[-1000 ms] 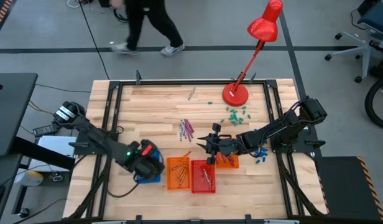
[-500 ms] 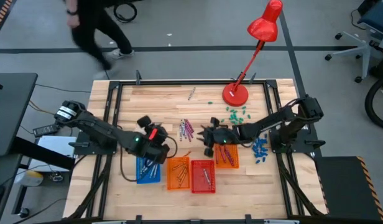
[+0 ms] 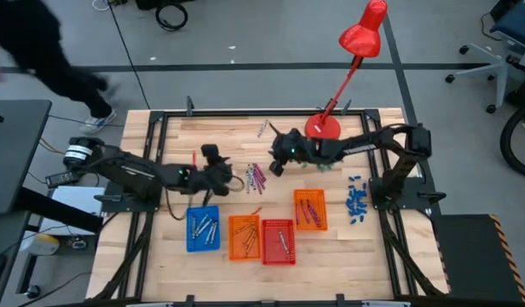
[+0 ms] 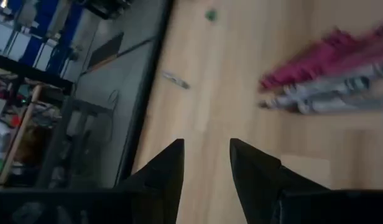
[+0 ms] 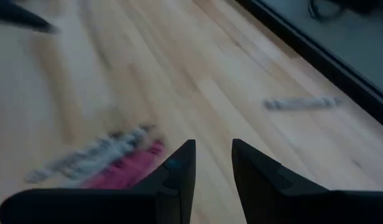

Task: Sort crayons
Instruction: Put the gray crayon into the red bin

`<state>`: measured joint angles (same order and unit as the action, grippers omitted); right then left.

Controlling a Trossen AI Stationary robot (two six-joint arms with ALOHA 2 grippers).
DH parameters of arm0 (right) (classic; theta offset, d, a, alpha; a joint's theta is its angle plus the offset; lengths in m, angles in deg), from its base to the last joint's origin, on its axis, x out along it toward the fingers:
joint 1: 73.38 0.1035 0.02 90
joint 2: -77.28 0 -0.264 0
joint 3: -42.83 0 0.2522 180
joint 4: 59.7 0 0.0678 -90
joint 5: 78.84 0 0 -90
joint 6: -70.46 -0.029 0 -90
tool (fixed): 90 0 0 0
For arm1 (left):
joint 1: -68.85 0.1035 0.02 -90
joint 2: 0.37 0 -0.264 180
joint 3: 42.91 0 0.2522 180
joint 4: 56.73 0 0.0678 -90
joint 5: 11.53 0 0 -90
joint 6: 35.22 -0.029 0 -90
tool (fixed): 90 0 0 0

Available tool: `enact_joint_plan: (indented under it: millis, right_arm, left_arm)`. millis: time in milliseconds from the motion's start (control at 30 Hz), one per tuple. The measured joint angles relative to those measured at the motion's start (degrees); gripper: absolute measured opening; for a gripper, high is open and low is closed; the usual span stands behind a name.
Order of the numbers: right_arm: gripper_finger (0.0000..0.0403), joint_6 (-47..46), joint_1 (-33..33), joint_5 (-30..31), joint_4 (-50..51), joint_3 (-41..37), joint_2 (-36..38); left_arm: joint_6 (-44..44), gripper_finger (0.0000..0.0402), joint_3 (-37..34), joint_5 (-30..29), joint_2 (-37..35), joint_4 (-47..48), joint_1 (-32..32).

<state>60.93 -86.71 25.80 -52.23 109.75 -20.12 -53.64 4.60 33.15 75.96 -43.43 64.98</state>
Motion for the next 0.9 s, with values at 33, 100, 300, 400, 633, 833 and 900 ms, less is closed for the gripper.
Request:
enact_joint_plan:
  millis: [33, 100, 300, 400, 633, 833, 900]
  right_arm:
    - [0.011, -0.2, -0.9, -0.7, 2.7, 0.5, 0.0]
    - [0.011, -0.8, -2.8, -2.3, 5.5, 1.3, 0.0]
    - [0.011, -0.4, -6.7, -7.3, 7.2, 4.0, 0.0]
    - [0.011, 0.9, -7.1, -7.1, 7.3, 5.4, 0.0]
    - [0.011, 2.6, -6.0, -6.6, 7.9, 5.9, -0.1]
    - [0.011, 8.5, -2.5, 0.0, 3.2, 1.6, 0.6]
    - [0.011, 9.1, -1.8, 1.8, 1.3, -1.1, 1.4]
  left_arm:
    - [-1.0, 0.0141, -0.7, 1.2, -1.4, -1.8, 1.4]
    - [-2.3, 0.0141, -1.5, 7.4, -4.4, -5.3, 4.6]
    - [-2.0, 0.0141, -1.5, 27.3, -8.2, -14.1, 17.3]
    - [3.8, 0.0141, -1.3, 38.0, -8.0, -18.3, 23.8]
    - [16.3, 0.0141, 2.2, 50.5, -0.7, -18.0, 31.0]
    - [16.9, 0.0141, 11.4, 50.9, 9.9, -11.2, 30.9]
    - [17.0, 0.0141, 14.3, 50.7, 13.7, -9.3, 30.9]
